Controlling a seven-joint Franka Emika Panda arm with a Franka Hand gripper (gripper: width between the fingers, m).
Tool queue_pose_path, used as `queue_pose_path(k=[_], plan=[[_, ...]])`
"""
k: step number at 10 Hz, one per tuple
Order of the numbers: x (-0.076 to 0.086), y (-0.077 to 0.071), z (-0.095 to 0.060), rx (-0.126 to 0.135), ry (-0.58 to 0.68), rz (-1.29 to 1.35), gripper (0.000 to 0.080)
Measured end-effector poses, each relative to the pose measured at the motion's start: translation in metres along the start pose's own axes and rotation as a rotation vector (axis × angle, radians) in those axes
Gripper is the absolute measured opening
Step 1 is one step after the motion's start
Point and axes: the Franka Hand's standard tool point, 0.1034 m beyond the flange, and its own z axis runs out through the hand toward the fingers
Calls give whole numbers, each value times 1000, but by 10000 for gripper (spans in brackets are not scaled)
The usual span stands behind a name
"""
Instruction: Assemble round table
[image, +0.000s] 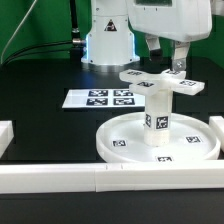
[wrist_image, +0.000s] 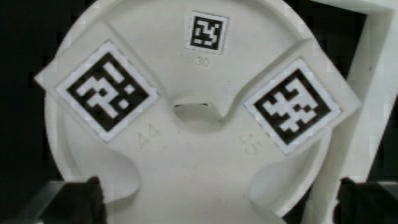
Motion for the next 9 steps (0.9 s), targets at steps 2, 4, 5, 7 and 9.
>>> queue_pose_path(k=[2, 4, 5, 7, 9], plan=[[3, 2, 7, -21, 28, -224, 649], [0, -6, 0, -36, 33, -450, 649], [-2, -9, -2, -41, 27, -536, 649], [-4, -9, -2, -46, 19, -686, 649], [-4, -9, -2, -48, 16, -817, 649]])
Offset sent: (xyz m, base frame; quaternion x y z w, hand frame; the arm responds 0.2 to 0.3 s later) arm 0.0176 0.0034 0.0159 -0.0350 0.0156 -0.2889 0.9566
